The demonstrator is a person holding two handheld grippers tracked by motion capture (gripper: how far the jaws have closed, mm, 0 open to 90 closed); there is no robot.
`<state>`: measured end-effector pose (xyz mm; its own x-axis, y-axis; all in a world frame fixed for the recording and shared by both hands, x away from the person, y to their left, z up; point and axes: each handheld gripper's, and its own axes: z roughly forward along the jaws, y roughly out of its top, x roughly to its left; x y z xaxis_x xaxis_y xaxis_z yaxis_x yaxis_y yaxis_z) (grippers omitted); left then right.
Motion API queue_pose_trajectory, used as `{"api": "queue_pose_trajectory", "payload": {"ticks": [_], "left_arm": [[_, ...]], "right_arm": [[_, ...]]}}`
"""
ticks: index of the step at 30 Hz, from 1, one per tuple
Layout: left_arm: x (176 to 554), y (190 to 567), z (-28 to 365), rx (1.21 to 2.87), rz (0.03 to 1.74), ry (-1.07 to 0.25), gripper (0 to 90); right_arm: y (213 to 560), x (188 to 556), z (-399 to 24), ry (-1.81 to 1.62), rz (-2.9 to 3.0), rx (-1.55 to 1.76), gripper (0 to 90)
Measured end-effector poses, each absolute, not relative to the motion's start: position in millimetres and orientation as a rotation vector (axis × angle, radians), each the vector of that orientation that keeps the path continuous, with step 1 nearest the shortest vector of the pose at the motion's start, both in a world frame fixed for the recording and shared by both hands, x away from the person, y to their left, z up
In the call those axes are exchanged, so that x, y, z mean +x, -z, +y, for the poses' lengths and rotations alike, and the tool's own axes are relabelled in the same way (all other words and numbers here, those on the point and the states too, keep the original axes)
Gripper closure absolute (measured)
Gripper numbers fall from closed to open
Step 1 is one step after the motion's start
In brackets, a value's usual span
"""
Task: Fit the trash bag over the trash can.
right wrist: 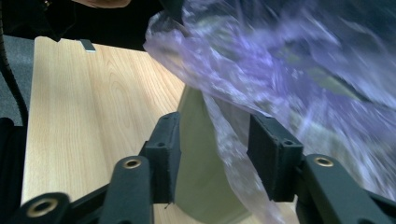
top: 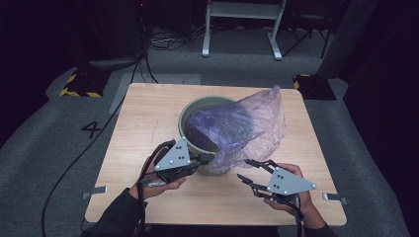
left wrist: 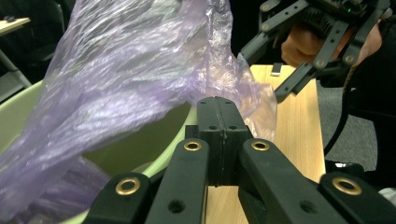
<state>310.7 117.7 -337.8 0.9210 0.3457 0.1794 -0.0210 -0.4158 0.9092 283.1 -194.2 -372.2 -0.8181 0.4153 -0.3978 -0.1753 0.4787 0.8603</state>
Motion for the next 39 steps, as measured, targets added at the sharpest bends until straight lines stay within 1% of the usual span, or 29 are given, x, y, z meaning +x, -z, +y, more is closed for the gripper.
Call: {"api": "queue_pose_trajectory", "payload": {"ticks": [3, 7, 9, 11, 12, 18, 22, 26, 30, 35, 39], "left_arm": [[310, 342, 122, 1.965, 0.25, -0.415, 90.0], [310, 346, 128, 1.96, 0.269, -0.418, 90.0], [310, 349, 130, 1.962, 0.275, -0.42, 90.0], [309, 351, 132, 1.966, 0.28, -0.418, 90.0], [308, 353, 133, 1.973, 0.282, -0.423, 90.0], [308, 362, 138, 1.98, 0.312, -0.423, 90.0], [307, 368, 140, 1.991, 0.325, -0.432, 90.0], [307, 376, 142, 1.999, 0.348, -0.43, 90.0], [310, 384, 143, 2.0, 0.367, -0.422, 90.0], [313, 388, 143, 1.995, 0.382, -0.427, 90.0], [316, 391, 145, 1.984, 0.397, -0.428, 90.0]], "right_arm": [[373, 282, -206, -1.373, 2.149, 0.23, 52.0], [373, 284, -224, -1.398, 2.132, 0.304, 47.4], [372, 287, -233, -1.402, 2.115, 0.36, 43.7], [370, 289, -240, -1.399, 2.093, 0.411, 37.0], [369, 290, -242, -1.396, 2.091, 0.421, 36.9], [364, 291, -250, -1.354, 2.088, 0.463, 28.4], [362, 292, -252, -1.336, 2.073, 0.487, 28.1], [357, 300, -262, -1.362, 2.003, 0.586, 28.1], [355, 319, -268, -1.334, 1.952, 0.699, 28.0], [359, 350, -273, -1.306, 1.935, 0.822, 25.5], [361, 357, -275, -1.325, 1.931, 0.829, 24.8]]}}
